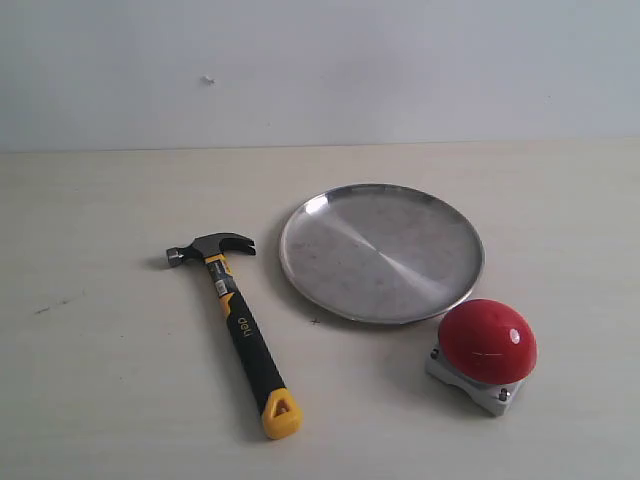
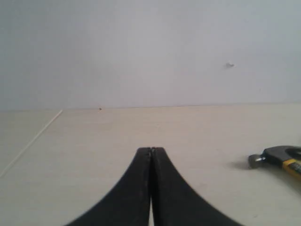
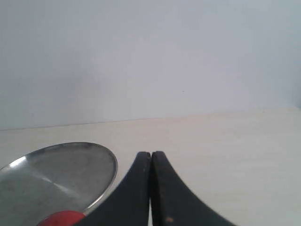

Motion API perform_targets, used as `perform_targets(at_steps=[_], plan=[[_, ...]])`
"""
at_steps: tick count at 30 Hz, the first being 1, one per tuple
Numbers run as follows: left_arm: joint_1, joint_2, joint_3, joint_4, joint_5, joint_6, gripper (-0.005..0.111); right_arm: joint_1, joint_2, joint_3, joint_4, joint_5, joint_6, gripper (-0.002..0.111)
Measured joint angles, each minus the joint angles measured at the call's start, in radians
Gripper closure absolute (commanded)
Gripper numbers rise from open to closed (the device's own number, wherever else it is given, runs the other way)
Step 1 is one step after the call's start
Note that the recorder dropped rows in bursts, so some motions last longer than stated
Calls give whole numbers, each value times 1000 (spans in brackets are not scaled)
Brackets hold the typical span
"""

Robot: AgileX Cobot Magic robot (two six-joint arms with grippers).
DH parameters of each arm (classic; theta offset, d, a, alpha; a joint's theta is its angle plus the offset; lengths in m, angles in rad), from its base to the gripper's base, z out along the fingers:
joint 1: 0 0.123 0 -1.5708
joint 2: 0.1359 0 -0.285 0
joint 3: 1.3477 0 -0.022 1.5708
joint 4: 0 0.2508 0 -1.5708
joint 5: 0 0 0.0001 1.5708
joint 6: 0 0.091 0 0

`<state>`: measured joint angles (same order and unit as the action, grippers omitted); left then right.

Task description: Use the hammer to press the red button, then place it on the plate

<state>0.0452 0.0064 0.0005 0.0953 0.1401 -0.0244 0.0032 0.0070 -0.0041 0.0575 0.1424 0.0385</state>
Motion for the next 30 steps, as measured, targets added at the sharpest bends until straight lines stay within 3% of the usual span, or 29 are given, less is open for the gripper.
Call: perform_targets(at_steps=[4,15,17,23,30], plan=[[0,0,0,20,4,102,107,0,0,0,0,0,0,108],[0,0,0,17,-12,118,107,0,0,0,0,0,0,108],[0,0,2,-27,-70,43,107,0,0,0,0,0,0,108],[0,0,2,-95,-267,-409,107,0,0,0,0,0,0,108],[0,0,-1,-84,-404,-651,107,0,0,0,0,0,0,108]])
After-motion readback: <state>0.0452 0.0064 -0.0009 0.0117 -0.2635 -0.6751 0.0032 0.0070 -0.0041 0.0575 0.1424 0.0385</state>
